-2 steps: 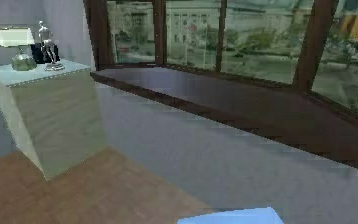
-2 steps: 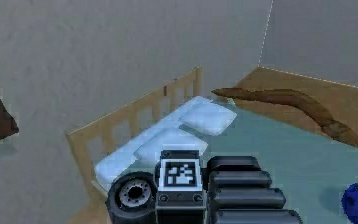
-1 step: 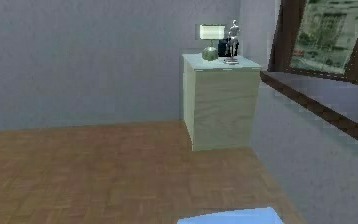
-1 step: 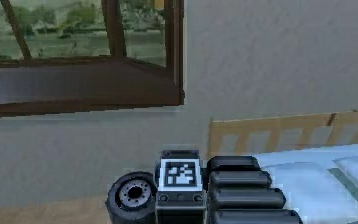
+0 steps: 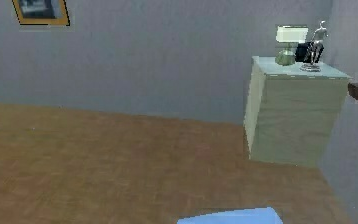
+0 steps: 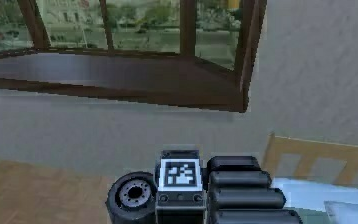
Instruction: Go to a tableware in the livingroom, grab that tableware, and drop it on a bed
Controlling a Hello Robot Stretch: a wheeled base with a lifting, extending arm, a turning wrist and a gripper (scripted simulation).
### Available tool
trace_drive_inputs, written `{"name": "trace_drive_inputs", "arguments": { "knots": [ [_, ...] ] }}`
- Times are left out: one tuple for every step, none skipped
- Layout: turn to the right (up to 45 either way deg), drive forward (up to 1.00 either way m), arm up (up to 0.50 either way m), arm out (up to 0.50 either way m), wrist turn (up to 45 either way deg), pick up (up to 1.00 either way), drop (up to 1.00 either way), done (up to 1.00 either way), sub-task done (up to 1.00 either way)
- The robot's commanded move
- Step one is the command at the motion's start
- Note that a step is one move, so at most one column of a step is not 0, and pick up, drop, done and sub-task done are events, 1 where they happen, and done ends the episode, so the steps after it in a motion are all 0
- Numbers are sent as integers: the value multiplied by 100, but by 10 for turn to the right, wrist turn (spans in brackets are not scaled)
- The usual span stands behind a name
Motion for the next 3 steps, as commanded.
{"name": "trace_drive_inputs", "arguments": {
  "knots": [
    [450, 0, 0, 0, 0, 0, 0, 0, 0],
    [450, 0, 0, 0, 0, 0, 0, 0, 0],
    [90, 0, 0, 0, 0, 0, 0, 0, 0]
  ]
}}
